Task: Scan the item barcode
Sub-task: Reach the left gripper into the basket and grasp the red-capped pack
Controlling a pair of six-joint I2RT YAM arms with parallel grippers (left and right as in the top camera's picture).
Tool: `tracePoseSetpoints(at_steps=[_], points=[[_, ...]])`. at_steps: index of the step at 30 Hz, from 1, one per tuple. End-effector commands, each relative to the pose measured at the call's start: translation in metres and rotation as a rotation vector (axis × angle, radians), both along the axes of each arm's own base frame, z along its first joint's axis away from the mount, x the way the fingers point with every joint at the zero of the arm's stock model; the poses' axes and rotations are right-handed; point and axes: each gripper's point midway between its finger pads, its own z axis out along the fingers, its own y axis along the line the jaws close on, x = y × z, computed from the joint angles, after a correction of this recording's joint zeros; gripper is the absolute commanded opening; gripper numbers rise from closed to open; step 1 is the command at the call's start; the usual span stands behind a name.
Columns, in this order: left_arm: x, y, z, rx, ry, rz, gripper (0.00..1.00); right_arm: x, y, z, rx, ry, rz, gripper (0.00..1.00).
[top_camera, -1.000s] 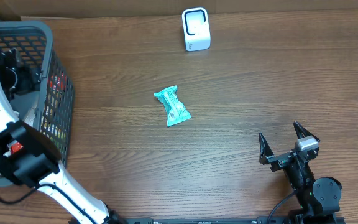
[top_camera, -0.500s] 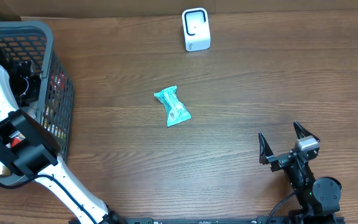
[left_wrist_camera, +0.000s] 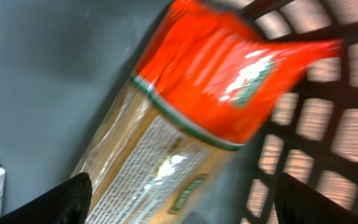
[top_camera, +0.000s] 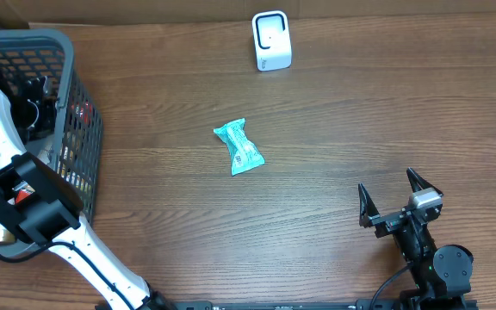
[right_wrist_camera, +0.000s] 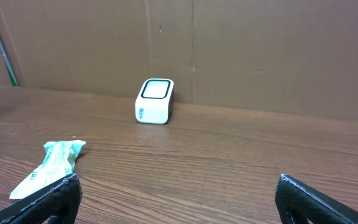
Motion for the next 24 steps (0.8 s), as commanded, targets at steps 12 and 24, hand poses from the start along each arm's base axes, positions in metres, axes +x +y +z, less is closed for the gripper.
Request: tracePoseSetpoints(at_steps=[12, 24], points=[[-0.01, -0.008, 0.211, 0.111, -0.487, 0.114, 0.88, 0.0, -0.001, -0.002, 0.0, -0.004, -0.006, 1.0], [-0.061, -0.046, 0.372, 0.329, -0.898, 0.074, 0.92, 0.0, -0.001, -0.002, 0.0, -0.004, -0.006, 1.0]])
